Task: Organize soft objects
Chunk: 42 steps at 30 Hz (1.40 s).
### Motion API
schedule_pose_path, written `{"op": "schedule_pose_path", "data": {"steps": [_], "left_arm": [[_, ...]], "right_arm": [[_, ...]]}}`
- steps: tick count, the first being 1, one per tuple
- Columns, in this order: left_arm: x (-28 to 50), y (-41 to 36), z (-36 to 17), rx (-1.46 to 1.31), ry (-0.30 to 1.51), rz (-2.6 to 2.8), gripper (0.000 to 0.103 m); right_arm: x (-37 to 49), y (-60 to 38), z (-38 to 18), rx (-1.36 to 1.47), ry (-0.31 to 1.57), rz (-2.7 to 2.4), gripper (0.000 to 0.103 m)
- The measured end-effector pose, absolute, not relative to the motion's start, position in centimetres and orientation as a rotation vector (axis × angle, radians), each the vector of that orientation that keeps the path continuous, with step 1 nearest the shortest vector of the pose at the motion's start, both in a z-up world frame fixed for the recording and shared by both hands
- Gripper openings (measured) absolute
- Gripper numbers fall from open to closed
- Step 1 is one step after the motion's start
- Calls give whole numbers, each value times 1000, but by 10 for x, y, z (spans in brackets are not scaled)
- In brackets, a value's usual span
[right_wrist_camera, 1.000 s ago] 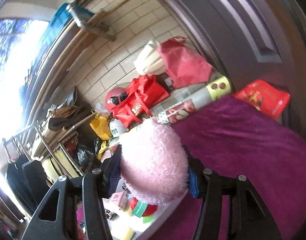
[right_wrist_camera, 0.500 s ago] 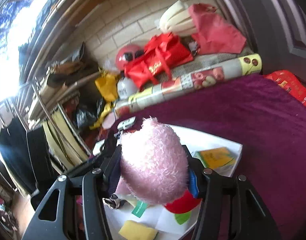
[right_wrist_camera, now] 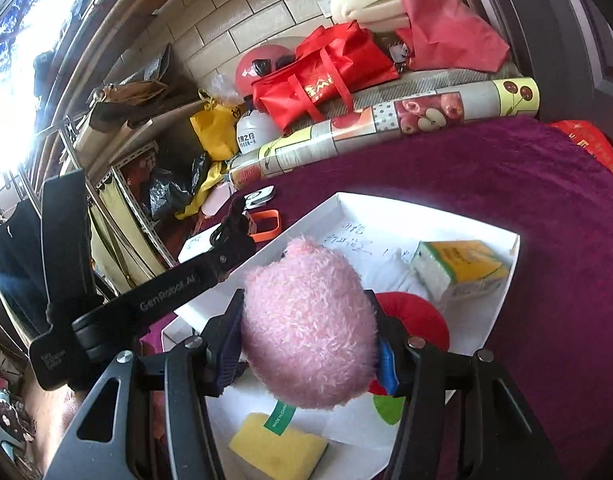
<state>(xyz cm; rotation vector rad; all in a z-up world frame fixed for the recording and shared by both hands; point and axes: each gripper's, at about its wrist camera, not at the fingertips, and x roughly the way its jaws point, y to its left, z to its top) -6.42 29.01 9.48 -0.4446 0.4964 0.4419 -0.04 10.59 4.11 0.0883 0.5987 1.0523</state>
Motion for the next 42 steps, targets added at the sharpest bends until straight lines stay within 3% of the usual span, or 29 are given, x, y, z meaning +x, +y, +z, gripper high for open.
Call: {"op": "schedule_pose_path", "data": {"steps": [3, 5, 6, 7, 10, 26, 34, 42], "left_arm": [[-70, 294, 97, -463, 467, 497, 52], [-76, 298, 100, -468, 435, 547, 90], [-79, 299, 102, -471, 414, 569, 97], [-84, 301, 104, -472, 391, 592, 103], [-99, 303, 113, -469, 314, 645, 103], [-109, 299, 120, -429, 247, 719, 103], [-101, 289, 121, -374, 267, 733, 103], [-90, 275, 133, -282, 375, 821, 103]], "right_arm": [[-5, 111, 38, 59, 588, 1034, 60], [-6, 113, 38, 54, 586, 1030, 71], [-6, 113, 38, 52, 581, 1029, 85], [-7, 112, 38, 53, 572, 1025, 89], [-13, 104, 45, 57, 482, 1004, 103], [-31, 35, 92, 146, 172, 793, 103], [-18, 14, 99, 191, 212, 666, 103], [-31, -8, 104, 118, 129, 531, 103]]}}
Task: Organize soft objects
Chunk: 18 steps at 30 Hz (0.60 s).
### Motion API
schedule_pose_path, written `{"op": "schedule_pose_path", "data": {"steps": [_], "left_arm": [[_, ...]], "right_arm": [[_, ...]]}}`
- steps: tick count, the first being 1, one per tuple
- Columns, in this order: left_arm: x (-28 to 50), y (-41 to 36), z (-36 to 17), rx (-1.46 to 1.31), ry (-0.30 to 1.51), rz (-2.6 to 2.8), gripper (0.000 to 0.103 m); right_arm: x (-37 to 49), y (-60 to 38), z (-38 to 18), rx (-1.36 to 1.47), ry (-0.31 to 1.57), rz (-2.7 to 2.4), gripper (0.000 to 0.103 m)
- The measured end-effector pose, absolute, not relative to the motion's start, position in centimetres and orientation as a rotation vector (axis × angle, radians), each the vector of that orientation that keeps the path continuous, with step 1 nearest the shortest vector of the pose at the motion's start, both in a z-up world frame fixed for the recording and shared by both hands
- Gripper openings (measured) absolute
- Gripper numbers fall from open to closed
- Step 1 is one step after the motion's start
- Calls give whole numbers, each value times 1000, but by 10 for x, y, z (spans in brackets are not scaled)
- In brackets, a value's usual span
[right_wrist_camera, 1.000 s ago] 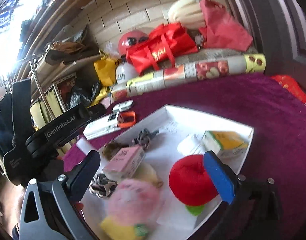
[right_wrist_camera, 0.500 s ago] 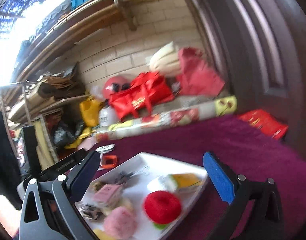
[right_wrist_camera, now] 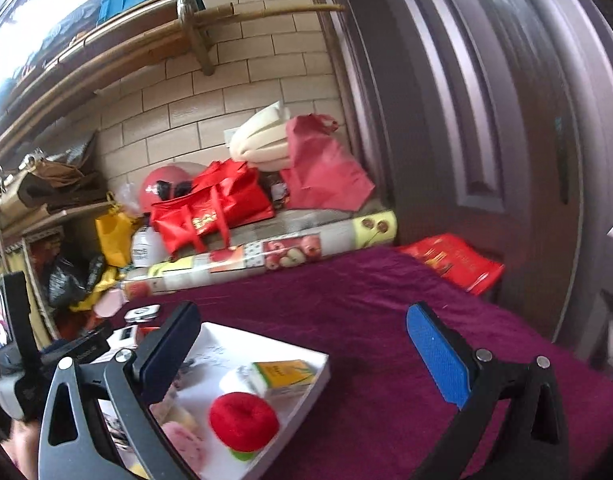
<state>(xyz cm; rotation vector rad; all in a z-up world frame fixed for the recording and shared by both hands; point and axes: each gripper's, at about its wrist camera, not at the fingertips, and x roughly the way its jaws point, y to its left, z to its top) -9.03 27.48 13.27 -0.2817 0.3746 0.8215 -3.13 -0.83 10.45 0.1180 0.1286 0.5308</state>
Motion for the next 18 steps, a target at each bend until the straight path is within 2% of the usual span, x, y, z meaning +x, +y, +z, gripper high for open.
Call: {"op": "schedule_pose_path", "data": {"steps": [8, 15, 18], "left_arm": [[-110, 194, 162, -89, 363, 842, 103], [-155, 149, 167, -182, 397, 787, 103], [-166, 132, 169, -143, 454, 847, 103]], "right_arm": [[-41, -64, 117, 137, 86, 473, 103], [-44, -110, 116, 243, 69, 485, 103], [-52, -135, 113, 286, 64, 515, 103]]}}
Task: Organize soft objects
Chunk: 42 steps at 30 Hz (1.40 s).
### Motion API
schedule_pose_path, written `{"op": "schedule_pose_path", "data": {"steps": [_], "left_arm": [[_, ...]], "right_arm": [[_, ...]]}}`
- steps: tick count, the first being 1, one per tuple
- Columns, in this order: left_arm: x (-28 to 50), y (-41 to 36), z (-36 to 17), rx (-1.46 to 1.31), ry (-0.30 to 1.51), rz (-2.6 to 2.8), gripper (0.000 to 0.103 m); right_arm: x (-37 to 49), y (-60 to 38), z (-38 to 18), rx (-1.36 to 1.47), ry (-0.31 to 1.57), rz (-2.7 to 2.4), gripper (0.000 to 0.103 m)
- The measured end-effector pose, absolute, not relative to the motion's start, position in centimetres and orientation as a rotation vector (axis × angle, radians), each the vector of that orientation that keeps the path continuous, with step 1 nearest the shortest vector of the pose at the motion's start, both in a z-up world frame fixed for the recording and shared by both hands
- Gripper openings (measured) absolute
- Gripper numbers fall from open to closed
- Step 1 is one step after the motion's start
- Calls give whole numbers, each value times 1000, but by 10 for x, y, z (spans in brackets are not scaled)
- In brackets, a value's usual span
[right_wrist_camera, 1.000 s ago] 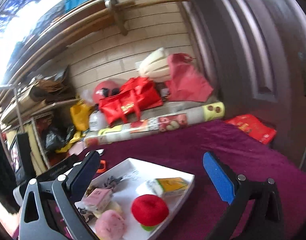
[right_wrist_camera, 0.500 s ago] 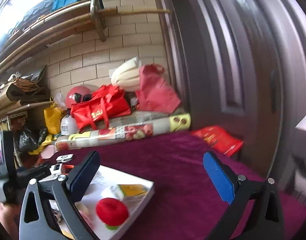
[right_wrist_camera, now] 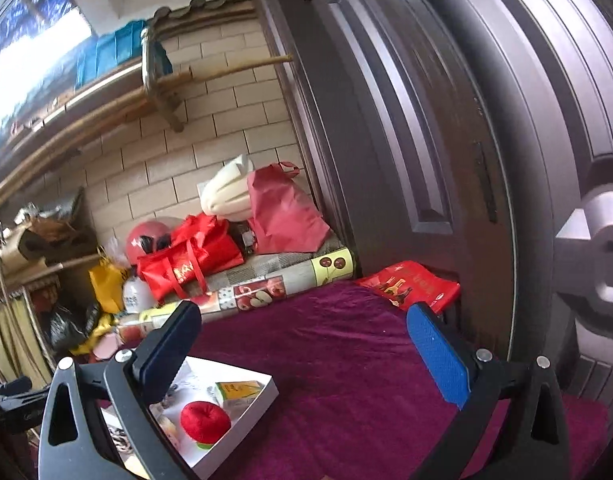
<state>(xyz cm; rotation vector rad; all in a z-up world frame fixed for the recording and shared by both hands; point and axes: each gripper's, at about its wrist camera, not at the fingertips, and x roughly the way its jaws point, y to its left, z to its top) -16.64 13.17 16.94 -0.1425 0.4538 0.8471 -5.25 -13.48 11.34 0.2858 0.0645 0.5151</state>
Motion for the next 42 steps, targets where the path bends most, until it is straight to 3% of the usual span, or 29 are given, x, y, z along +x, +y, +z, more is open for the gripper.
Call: {"op": "schedule_pose_path", "data": {"steps": [11, 14, 17, 42], "left_arm": [[-180, 55, 159, -34, 527, 740, 103], [-175, 35, 153, -20, 550, 690, 103], [-175, 25, 151, -4, 544, 682, 103], [-184, 63, 144, -150, 576, 740, 103]], "right_arm": [[-72, -159, 129, 235, 112, 572, 103], [-97, -169, 131, 210, -16, 531, 103], [-97, -173, 128, 225, -24, 538, 103], [-84, -174, 108, 287, 85, 538, 103]]}}
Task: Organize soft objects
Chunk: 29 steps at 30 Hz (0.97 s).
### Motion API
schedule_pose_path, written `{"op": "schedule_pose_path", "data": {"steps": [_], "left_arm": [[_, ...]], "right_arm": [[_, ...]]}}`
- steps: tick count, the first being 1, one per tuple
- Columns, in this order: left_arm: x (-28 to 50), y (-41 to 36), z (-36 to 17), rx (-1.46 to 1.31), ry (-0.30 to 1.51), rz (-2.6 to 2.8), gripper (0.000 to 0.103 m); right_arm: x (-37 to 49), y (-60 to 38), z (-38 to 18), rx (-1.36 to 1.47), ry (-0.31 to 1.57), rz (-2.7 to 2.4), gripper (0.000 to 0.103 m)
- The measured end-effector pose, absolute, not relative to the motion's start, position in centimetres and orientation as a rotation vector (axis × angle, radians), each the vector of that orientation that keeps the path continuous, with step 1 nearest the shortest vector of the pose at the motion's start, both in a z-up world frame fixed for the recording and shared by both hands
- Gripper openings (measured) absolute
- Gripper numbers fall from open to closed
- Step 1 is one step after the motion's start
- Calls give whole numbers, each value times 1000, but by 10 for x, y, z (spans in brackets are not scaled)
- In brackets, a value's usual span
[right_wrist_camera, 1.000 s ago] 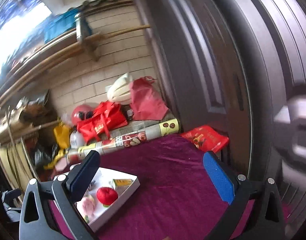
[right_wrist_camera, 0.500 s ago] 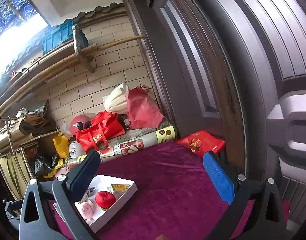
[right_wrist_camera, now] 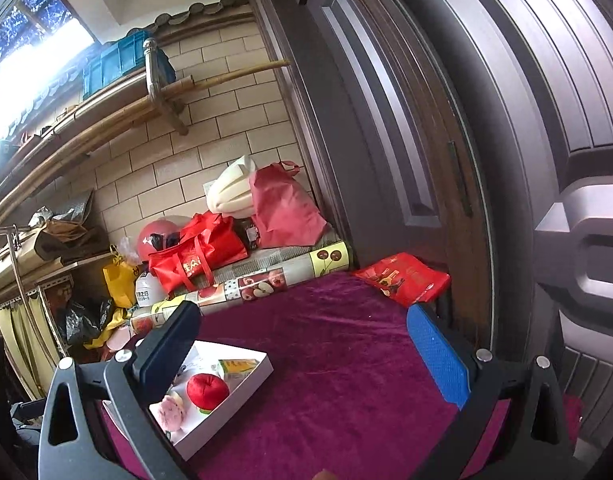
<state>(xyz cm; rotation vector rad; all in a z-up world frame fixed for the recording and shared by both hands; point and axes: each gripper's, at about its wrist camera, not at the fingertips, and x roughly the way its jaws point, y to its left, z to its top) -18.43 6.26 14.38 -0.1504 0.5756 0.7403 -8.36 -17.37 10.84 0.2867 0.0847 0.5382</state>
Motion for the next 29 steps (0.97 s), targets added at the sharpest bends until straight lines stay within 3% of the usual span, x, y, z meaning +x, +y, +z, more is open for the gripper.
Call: {"op": "schedule_pose_path", "data": {"steps": [29], "left_arm": [[-183, 64, 140, -150, 592, 721, 103]], "right_arm": [[-80, -168, 104, 275, 108, 551, 103]]}}
